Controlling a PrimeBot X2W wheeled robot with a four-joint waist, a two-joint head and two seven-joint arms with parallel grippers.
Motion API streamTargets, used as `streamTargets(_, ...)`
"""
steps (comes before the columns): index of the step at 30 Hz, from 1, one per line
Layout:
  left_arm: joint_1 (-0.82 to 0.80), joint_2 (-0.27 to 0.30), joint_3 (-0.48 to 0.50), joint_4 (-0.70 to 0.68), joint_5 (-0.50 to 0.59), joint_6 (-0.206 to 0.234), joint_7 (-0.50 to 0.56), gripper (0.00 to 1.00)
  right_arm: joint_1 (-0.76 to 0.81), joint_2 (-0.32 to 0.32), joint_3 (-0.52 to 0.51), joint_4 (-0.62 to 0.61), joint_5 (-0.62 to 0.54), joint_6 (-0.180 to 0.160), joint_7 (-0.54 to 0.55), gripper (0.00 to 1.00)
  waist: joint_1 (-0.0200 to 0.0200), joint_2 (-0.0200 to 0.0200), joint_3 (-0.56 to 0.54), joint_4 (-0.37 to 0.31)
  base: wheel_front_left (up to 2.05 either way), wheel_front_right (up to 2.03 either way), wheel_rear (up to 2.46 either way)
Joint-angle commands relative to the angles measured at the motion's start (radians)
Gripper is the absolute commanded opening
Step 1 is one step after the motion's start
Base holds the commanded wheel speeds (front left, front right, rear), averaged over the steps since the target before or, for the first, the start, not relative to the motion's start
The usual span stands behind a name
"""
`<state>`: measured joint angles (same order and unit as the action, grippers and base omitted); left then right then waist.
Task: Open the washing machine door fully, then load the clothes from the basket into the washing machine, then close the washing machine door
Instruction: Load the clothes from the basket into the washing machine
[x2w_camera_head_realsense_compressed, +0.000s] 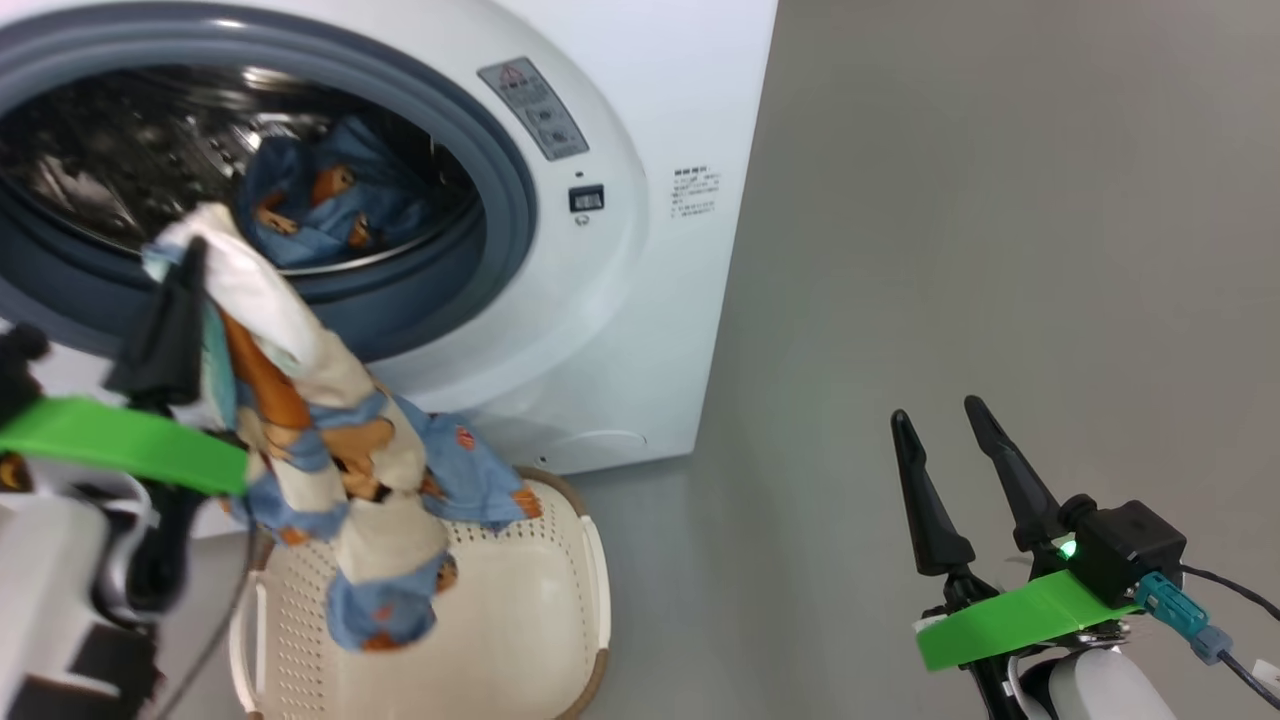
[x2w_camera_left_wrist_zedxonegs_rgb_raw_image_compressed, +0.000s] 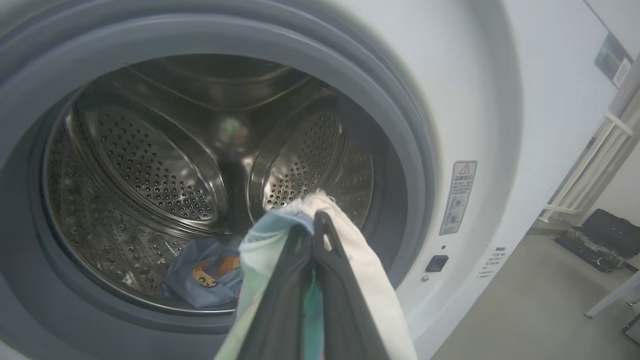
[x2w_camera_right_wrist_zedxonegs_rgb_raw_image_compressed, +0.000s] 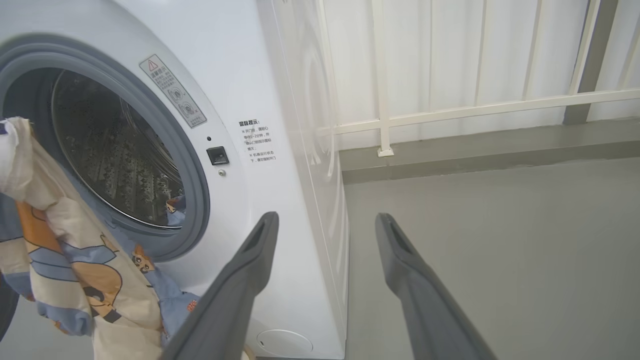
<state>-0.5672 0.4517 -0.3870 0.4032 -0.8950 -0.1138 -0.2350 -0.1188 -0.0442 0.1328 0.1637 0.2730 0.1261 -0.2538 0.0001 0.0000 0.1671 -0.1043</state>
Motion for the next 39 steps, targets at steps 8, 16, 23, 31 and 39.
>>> streamTargets(8,-0.188,0.119,0.036,0.147,-0.015,-0.013,0.043,0.0,0.0,-0.006,0.045,-0.117,-0.023,0.005,-0.008,1.0,-0.0001,0.0,0.191,-0.072,0.0,0.0,0.0)
streamTargets(16,-0.306,0.204,-0.014,0.203,-0.046,-0.016,0.033,0.0,0.019,-0.006,0.072,-0.214,-0.015,0.005,-0.008,1.0,-0.0001,0.0,0.345,-0.131,0.0,0.0,0.0)
streamTargets(23,-0.394,0.289,-0.06,0.221,-0.082,-0.017,0.025,0.0,0.033,-0.006,0.103,-0.273,0.006,0.005,-0.008,1.0,-0.0001,0.0,0.432,-0.187,0.0,0.0,0.0)
streamTargets(31,-0.488,0.38,-0.092,0.228,-0.097,-0.017,0.017,0.0,0.071,-0.006,0.114,-0.323,0.022,0.005,-0.008,1.0,-0.0001,0.0,0.492,-0.25,0.0,0.0,0.0)
streamTargets(39,-0.59,0.405,-0.054,0.213,-0.086,-0.017,-0.02,0.0,0.092,-0.006,0.137,-0.352,0.031,0.005,-0.008,1.0,-0.0001,0.0,0.519,-0.285,0.0,0.0,0.0)
